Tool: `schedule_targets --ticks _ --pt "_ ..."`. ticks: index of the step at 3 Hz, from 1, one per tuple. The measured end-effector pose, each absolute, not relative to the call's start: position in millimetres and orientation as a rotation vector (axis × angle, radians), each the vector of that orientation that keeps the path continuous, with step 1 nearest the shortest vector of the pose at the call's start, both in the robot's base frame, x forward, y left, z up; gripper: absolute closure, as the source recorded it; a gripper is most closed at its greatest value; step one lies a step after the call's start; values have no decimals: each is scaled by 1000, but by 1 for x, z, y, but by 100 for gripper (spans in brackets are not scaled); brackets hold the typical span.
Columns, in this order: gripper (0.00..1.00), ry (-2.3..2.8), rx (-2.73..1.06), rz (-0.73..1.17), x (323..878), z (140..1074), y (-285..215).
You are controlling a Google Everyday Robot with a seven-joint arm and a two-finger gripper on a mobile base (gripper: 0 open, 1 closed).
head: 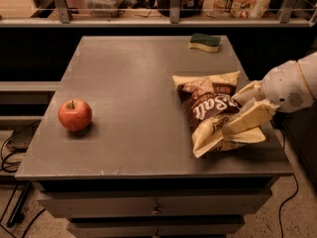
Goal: Move brown chip bag near sponge
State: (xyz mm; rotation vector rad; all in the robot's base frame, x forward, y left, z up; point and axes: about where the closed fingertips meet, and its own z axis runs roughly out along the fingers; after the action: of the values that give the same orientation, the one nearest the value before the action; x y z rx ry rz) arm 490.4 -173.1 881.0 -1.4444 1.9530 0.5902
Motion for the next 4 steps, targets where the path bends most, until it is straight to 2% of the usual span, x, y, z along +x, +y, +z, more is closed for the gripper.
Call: schedule_targets --ticks 1,2,4 --pt "100 1910 -1367 537 565 938 -197" --pt "100 1910 -1373 537 567 937 -195" --pt "100 1899 -1440 532 624 922 -173"
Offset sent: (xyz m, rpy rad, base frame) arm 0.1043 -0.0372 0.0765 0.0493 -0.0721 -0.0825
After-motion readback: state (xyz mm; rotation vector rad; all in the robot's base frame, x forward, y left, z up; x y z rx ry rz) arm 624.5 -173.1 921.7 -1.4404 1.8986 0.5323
